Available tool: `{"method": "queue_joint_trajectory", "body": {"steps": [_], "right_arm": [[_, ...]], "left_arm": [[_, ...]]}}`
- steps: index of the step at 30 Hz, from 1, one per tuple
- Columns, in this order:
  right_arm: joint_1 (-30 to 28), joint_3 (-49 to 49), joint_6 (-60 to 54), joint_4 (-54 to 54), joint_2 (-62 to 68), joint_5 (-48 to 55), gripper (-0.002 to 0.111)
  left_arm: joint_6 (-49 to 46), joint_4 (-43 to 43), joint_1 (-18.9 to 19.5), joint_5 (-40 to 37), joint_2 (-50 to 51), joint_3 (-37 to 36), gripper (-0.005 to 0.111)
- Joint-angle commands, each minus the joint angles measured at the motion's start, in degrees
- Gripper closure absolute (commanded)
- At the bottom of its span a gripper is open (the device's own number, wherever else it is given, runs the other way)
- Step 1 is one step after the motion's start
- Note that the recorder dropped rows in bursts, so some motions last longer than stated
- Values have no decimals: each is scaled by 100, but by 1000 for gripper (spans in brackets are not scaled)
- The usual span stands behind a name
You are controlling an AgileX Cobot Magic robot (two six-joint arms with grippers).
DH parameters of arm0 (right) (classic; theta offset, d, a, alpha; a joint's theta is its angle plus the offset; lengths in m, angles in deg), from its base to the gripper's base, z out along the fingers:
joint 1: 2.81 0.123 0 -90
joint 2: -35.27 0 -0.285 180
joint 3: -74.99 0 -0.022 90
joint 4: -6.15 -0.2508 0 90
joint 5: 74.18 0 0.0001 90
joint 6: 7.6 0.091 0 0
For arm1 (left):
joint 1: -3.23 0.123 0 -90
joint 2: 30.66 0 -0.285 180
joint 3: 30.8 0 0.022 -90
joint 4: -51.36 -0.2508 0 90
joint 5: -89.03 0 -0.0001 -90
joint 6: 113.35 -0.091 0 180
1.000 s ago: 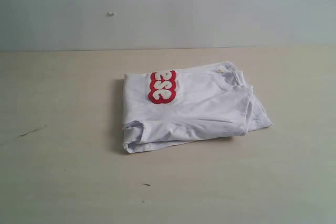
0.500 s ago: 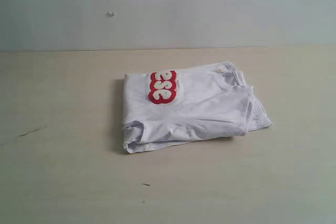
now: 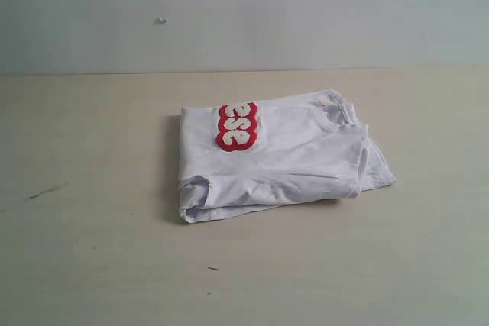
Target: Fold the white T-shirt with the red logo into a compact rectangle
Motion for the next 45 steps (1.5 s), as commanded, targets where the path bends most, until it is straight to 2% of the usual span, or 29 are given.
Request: {"method": "queue_joint_trajectory", "body": {"steps": [1,11,14,17,19,24,33,41,45], "right_arm": [[1,-26,-5,0,-21,3,108],[1,-26,-5,0,-21,3,108],[1,-26,-5,0,-21,3,108],[1,-26,-5,0,-21,3,108],[1,-26,-5,0,-21,3,108],[1,-26,-5,0,-21,3,108],[1,-26,-5,0,-21,3,108],[1,-26,-5,0,-21,3,108],[1,-26,-5,0,-21,3,108]], "left_arm": [[-15,7,-13,-235,-24,-130,107],[-15,-89,-13,-390,-24,-130,107],[-15,-694,-13,-420,-24,-130,107],[-15,-1853,-13,-431,-24,-130,107],[-15,-2135,-13,-431,-24,-130,107],[-15,-2010,-13,-547,-24,-130,107],[-15,-1866,-13,-1236,-24,-130,107],[-15,-1866,-13,-3033,-24,-130,107],[5,-1866,-13,-3060,-24,-130,107]]}}
